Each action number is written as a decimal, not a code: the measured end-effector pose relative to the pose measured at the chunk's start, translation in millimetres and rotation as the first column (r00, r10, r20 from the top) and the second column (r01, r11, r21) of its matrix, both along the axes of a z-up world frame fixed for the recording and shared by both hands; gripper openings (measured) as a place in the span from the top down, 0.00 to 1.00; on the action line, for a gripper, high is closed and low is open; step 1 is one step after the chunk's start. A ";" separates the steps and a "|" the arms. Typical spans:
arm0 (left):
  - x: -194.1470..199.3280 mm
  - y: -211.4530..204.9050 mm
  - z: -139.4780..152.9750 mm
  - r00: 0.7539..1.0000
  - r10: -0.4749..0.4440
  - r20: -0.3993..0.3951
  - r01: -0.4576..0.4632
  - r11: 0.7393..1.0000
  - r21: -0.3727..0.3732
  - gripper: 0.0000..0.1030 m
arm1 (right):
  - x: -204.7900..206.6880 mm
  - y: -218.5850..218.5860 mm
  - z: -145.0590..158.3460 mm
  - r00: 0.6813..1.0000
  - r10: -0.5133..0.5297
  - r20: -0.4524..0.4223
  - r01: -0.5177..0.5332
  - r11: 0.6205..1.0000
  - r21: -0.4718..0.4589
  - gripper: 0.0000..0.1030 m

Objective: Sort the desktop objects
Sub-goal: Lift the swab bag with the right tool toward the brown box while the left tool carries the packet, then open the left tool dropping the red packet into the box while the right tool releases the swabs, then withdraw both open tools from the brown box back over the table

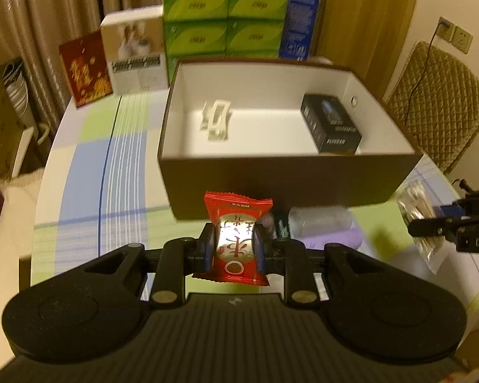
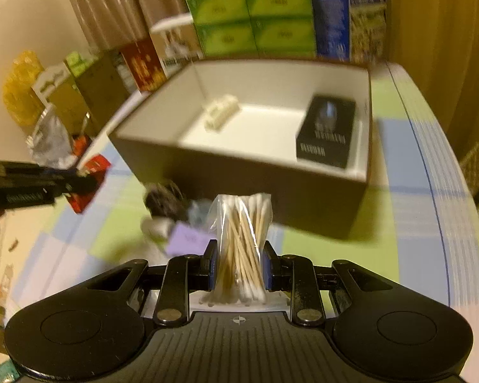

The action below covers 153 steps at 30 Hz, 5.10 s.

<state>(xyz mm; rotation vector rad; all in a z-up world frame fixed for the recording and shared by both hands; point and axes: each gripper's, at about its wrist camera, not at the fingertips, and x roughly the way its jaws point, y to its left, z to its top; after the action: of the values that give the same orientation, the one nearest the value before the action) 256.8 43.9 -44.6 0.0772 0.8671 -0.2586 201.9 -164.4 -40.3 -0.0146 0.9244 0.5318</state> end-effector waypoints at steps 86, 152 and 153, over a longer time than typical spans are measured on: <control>197.7 -45.5 -49.7 0.973 -0.148 -0.177 0.188 0.954 0.234 0.46 | 177.6 24.0 -23.5 0.983 0.164 -0.079 -0.181 0.920 -0.348 0.28; -10.9 -35.8 51.2 0.999 -0.032 -0.022 0.034 0.993 0.112 0.10 | -7.1 -10.4 49.9 0.995 0.016 0.103 -0.017 1.000 0.017 0.02; -13.3 -36.0 51.2 0.999 -0.029 -0.023 0.031 0.993 0.111 0.10 | -8.5 -10.7 49.0 0.995 0.015 0.102 -0.016 1.000 0.016 0.02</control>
<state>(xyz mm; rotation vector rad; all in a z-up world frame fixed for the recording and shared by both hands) 243.4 7.9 6.6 0.1915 0.9021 -0.2394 193.4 -175.1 8.8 -0.0335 0.8204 0.5483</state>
